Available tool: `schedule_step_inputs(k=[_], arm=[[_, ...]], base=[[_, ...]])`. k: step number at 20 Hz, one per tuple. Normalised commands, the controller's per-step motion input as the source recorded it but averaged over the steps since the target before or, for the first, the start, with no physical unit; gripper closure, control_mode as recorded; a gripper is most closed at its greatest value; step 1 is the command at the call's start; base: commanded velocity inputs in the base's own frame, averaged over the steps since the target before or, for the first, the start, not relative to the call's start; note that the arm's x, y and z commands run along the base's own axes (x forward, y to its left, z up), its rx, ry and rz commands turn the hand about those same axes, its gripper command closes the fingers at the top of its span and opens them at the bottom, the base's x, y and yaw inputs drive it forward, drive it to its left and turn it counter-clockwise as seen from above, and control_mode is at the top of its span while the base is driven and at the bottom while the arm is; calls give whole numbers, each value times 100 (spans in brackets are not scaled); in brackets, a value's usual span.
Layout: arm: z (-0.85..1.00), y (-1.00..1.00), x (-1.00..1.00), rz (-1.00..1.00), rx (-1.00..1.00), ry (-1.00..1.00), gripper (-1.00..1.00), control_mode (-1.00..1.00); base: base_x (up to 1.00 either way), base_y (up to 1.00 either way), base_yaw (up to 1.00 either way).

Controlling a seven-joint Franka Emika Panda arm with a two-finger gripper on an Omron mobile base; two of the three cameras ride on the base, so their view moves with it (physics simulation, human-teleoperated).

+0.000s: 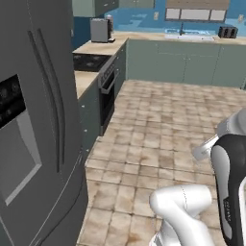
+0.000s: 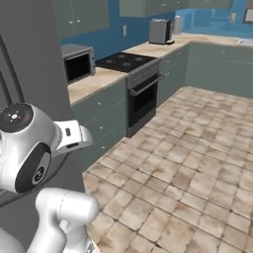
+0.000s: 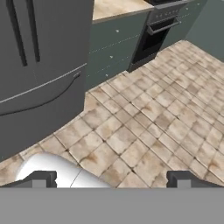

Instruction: Place the sponge inside the microwave to prepare for sanitizing.

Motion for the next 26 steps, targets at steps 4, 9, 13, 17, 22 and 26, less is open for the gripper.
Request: schedule_step_inputs(k=[4,9,13,17,22,26], arm=[[0,0,0,0,0,0,-100,100],[0,0,0,0,0,0,-100,100],[0,0,0,0,0,0,-100,100],[0,0,0,0,0,0,-100,100],[0,0,0,0,0,0,-100,100],[0,0,0,0,0,0,-100,100]], base=[[94,0,0],[94,-2,0],[94,-3,0],[94,0,14],[87,0,35],[73,-4,48]])
